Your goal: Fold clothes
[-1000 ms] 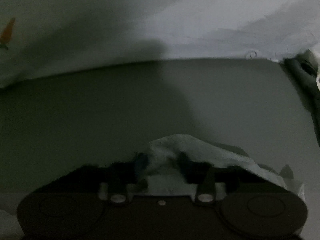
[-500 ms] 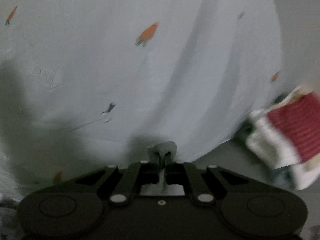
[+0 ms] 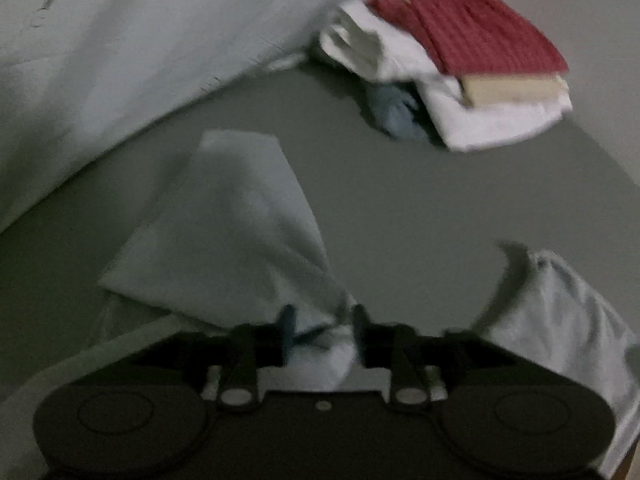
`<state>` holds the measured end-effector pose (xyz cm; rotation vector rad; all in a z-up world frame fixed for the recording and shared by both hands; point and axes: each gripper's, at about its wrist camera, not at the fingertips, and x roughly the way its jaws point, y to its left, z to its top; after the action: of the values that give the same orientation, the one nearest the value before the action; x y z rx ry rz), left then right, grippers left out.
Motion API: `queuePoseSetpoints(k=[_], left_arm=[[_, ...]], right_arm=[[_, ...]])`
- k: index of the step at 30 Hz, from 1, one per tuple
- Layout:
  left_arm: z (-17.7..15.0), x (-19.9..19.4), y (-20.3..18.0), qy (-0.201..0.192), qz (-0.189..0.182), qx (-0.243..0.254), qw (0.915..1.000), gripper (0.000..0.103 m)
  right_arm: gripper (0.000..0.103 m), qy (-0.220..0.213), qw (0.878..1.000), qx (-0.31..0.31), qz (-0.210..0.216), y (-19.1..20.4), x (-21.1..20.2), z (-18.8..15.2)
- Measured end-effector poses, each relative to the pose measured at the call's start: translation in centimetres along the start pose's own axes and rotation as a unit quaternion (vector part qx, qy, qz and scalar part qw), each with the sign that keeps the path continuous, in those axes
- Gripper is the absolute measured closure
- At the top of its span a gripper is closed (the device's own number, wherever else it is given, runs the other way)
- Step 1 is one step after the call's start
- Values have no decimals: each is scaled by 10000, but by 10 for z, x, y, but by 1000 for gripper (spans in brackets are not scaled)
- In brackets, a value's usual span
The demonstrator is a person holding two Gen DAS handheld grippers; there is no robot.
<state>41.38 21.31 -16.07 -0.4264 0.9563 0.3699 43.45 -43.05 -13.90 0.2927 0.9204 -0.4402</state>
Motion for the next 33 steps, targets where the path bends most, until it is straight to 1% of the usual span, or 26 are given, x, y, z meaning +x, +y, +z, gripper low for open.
queuePoseSetpoints(k=[1, 2, 5, 6, 7, 9, 11, 13, 15, 16, 18, 20, 21, 22, 23, 27, 32, 33], left_arm=[[0, 0, 1, 2, -37, -33, 10000, 88], [1, 0, 2, 26, -75, -76, 9999, 81], [4, 0, 7, 97, -192, -208, 9996, 72], [4, 2, 7, 130, -252, -280, 9992, 67], [3, 4, 8, 161, -310, -353, 9988, 64], [0, 6, 8, 203, -428, -518, 9975, 56], [-3, 7, 9, 201, -584, -681, 9958, 54], [-7, 7, 10, 178, -755, -880, 9931, 49], [-8, 7, 12, 157, -837, -1032, 9910, 46], [-8, 7, 12, 164, -867, -1083, 9902, 46], [-8, 9, 14, 181, -922, -1187, 9885, 46], [-9, 10, 17, 233, -929, -1321, 9866, 46], [-9, 11, 18, 258, -932, -1388, 9856, 46], [-9, 12, 19, 284, -935, -1455, 9845, 46], [-10, 12, 21, 310, -938, -1521, 9834, 46], [-10, 14, 26, 395, -948, -1781, 9786, 46], [-6, -7, 31, -107, -878, -1854, 9787, 46], [-3, -3, 28, -76, -853, -1744, 9809, 46]], right_arm=[[63, -94, 9998, -168, 82, 8, 1, 3], [60, -174, 9989, -386, 177, 17, 3, 6], [56, -356, 9914, -1168, 479, 52, 11, 12], [56, -362, 9873, -1435, 576, 65, 17, 13], [56, -342, 9823, -1708, 683, 79, 22, 12], [55, -235, 9712, -2193, 906, 103, 33, 9], [54, -130, 9588, -2627, 1074, 123, 43, 5], [54, -75, 9486, -2998, 1011, 139, 53, 0], [54, -41, 9425, -3218, 905, 148, 63, -2], [55, -23, 9421, -3227, 915, 148, 66, -2], [62, 17, 9426, -3201, 954, 147, 72, -1], [91, 83, 9490, -2967, 1063, 144, 73, 1], [94, 109, 9528, -2833, 1087, 143, 72, 3], [95, 83, 9561, -2709, 1112, 141, 71, 4], [99, 35, 9590, -2598, 1134, 138, 70, 5], [101, -236, 9696, -2141, 1164, 127, 53, 14], [102, -637, 9807, -1446, 1149, 102, 30, 32], [102, -695, 9822, -1320, 1143, 97, 25, 35]])
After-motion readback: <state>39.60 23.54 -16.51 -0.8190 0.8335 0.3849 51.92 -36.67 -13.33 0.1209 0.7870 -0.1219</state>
